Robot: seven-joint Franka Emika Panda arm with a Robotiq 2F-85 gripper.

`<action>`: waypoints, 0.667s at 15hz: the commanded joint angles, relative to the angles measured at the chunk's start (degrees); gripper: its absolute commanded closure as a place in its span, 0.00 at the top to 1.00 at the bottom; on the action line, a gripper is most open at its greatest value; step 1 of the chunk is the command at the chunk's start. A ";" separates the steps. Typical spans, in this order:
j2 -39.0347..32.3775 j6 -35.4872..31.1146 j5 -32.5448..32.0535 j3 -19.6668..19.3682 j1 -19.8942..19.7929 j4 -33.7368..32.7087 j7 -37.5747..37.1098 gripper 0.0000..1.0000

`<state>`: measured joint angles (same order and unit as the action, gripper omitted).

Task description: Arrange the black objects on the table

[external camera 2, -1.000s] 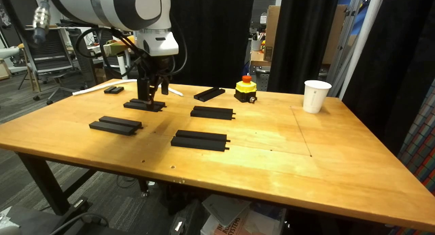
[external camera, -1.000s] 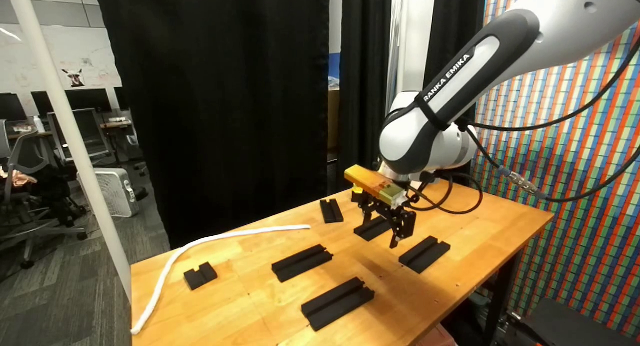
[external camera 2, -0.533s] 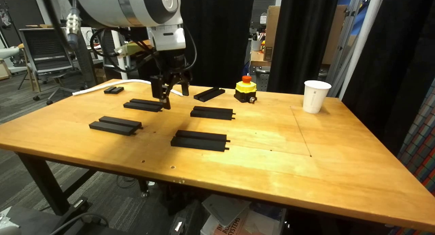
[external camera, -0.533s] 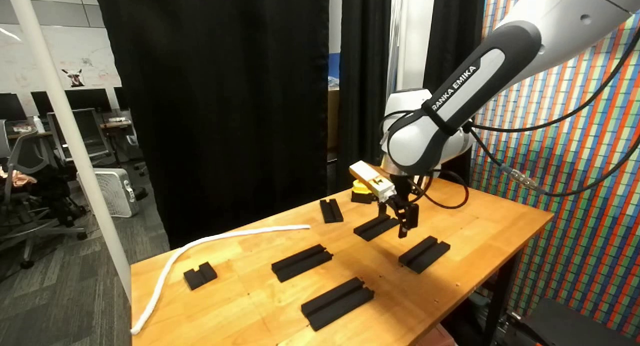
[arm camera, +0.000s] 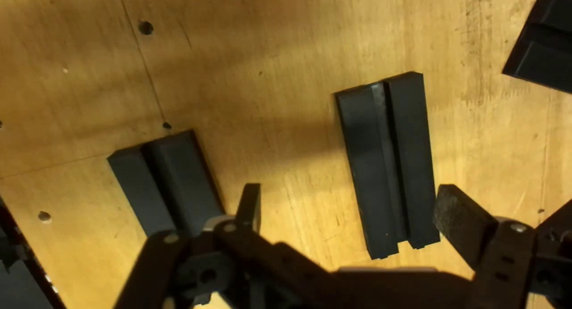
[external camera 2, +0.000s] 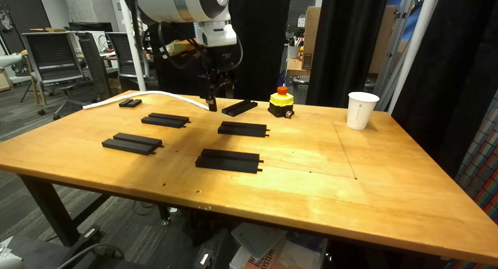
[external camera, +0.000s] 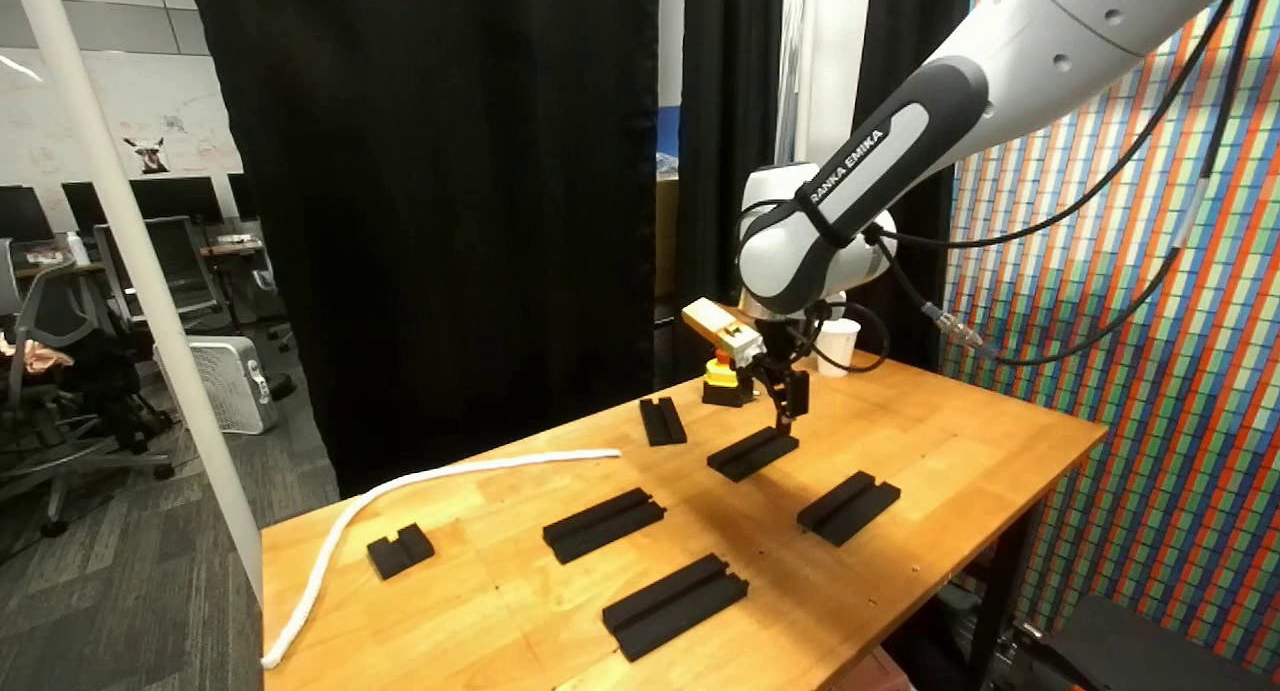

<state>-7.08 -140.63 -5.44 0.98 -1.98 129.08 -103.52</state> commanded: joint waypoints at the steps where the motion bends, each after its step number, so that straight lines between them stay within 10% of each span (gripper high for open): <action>1: -5.92 1.36 1.22 -1.38 0.85 -6.95 7.12 1.00; 10: -15.06 1.90 5.00 -2.01 1.47 -15.06 23.26 1.00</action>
<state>-19.51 -140.37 -2.71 0.14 -1.73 117.71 -84.54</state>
